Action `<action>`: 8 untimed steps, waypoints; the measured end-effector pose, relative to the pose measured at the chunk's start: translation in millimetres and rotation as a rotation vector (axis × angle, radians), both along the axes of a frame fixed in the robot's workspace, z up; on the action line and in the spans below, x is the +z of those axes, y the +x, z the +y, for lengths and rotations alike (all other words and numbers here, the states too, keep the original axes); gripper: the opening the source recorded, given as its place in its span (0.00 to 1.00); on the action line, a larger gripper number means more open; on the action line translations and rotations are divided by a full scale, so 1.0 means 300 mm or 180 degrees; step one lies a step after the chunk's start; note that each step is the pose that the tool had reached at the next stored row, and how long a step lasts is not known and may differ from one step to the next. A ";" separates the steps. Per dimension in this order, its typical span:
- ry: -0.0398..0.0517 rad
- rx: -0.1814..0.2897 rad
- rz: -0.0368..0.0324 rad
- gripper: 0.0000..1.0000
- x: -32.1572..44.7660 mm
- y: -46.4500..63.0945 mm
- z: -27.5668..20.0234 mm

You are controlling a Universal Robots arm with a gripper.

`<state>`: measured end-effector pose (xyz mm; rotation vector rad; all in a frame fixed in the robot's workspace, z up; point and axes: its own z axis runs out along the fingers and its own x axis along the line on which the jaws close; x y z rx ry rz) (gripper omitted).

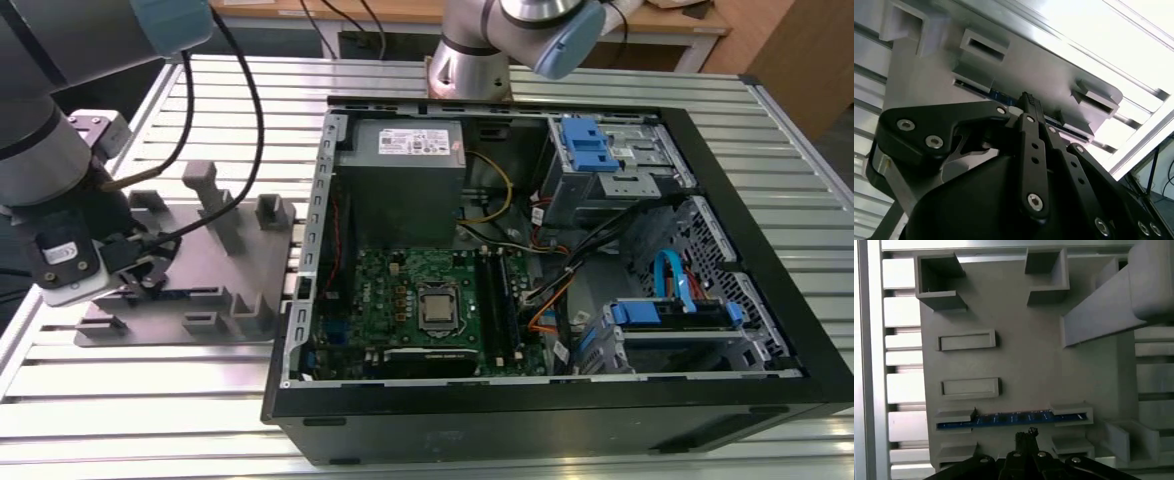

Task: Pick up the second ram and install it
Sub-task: 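Reach for the second ram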

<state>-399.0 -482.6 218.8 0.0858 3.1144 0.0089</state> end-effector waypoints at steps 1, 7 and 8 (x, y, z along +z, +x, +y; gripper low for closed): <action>0.0000 0.0001 0.0001 0.07 -0.005 0.005 0.002; 0.0001 0.0003 0.0000 0.07 -0.019 0.010 0.039; 0.0000 0.0003 0.0000 0.07 -0.019 0.010 0.039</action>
